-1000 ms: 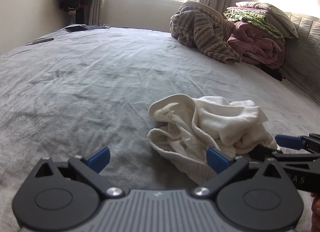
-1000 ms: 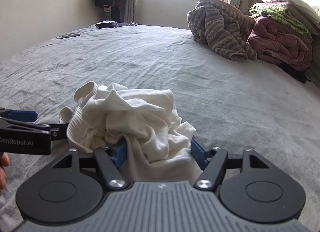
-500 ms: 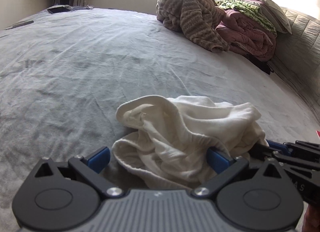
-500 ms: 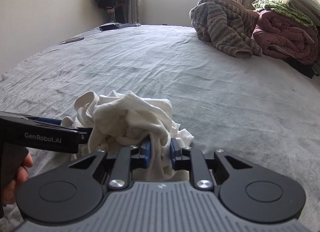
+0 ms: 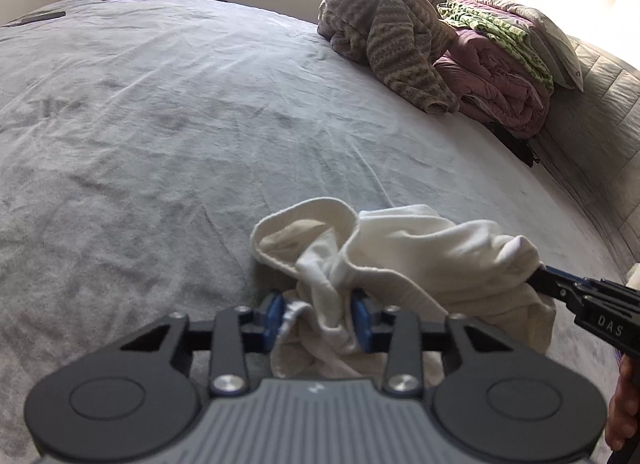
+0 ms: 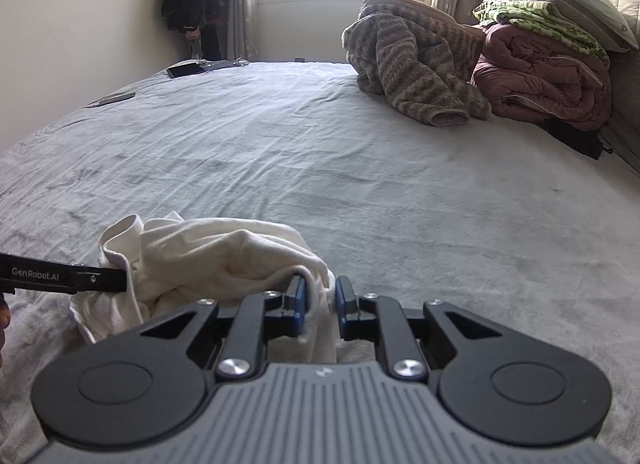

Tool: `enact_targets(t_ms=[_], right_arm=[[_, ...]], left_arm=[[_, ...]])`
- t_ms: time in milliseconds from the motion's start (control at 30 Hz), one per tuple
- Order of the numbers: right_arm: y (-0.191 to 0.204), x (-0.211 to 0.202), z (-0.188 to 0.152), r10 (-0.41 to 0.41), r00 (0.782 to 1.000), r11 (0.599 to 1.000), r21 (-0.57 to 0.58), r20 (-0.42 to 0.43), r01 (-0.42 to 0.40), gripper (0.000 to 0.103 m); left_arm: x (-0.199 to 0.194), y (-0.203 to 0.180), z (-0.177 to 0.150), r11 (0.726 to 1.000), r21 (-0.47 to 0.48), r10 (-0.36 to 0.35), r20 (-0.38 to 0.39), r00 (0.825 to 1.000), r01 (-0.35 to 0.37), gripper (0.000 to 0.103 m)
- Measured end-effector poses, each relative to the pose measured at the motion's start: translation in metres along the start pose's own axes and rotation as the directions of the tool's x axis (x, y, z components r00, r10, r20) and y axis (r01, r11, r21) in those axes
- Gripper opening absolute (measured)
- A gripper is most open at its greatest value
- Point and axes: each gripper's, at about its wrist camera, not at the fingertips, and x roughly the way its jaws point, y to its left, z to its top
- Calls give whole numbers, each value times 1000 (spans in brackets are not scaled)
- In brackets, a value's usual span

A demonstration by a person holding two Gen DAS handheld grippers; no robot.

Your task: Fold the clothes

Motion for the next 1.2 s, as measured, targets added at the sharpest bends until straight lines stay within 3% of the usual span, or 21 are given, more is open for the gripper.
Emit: enact_targets(t_ms=[67,267,367,400,433,567,633,667,700,767,800,867,900,933,1033,1067,1100,1133,1167,1200], right_arm=[[-6,-3,2,-30,999,999,12,16,30,4],[-14,-3,5,-18,1000,999,42,-7,18,7],[-17,-1,6,3,1000,998,55,-27,-1,42],[-17,-1,5,11,999,998,57,-32,-9,63],[-17,0,5,19,999,998,58,-34,-17,70],[-14,3,2,47,997,997,61,-53,-44,70],[-13,7,-1,47,996,997,59,-77,-42,70],[-13,9,-2,46,995,997,58,-88,-41,70],[-12,10,-4,50,994,997,61,-97,-44,70],[-11,11,-6,66,992,996,66,-111,-59,70],[-10,11,-7,76,990,995,65,-120,-69,69],[-4,13,-10,91,986,995,44,-138,-86,54],[-1,14,-11,96,985,995,27,-146,-93,37],[2,15,-12,96,985,995,14,-146,-95,26],[8,12,-13,77,989,996,-24,-127,-81,12],[9,11,-12,60,992,997,-40,-114,-65,11],[10,9,-11,32,995,997,-65,-93,-38,10],[11,6,-10,0,998,996,-92,-70,-6,9],[11,3,-9,-26,999,994,-112,-47,21,9],[10,0,-7,-50,998,991,-128,-24,46,9]], left_arm=[[-5,0,2,1000,-1,3,17,1000,-3,18],[-38,25,22,992,-125,31,128,991,-15,12],[-48,46,32,981,-187,72,149,986,-43,11],[-50,54,34,976,-212,87,154,984,-53,9],[-53,60,37,970,-235,103,158,982,-64,6],[-46,70,37,963,-260,101,112,989,-69,2],[-38,69,35,964,-259,71,62,996,-53,10],[-35,67,33,966,-254,61,44,997,-48,25],[-31,65,32,968,-248,52,28,998,-44,49],[-29,59,29,974,-226,44,42,998,-34,74],[-28,57,28,976,-214,38,54,998,-26,78],[-26,53,27,981,-196,29,72,997,-14,84],[-23,51,26,982,-191,30,69,997,-16,88],[-20,49,25,983,-185,32,64,997,-19,89],[-5,43,20,988,-145,51,27,998,-47,90],[-4,40,20,991,-121,65,23,998,-62,89],[-4,38,21,993,-92,80,23,997,-77,74],[-4,35,22,994,-64,94,23,995,-92,54],[-4,33,22,994,-36,108,24,994,-108,12],[-8,35,25,993,-47,107,34,994,-106,13]])
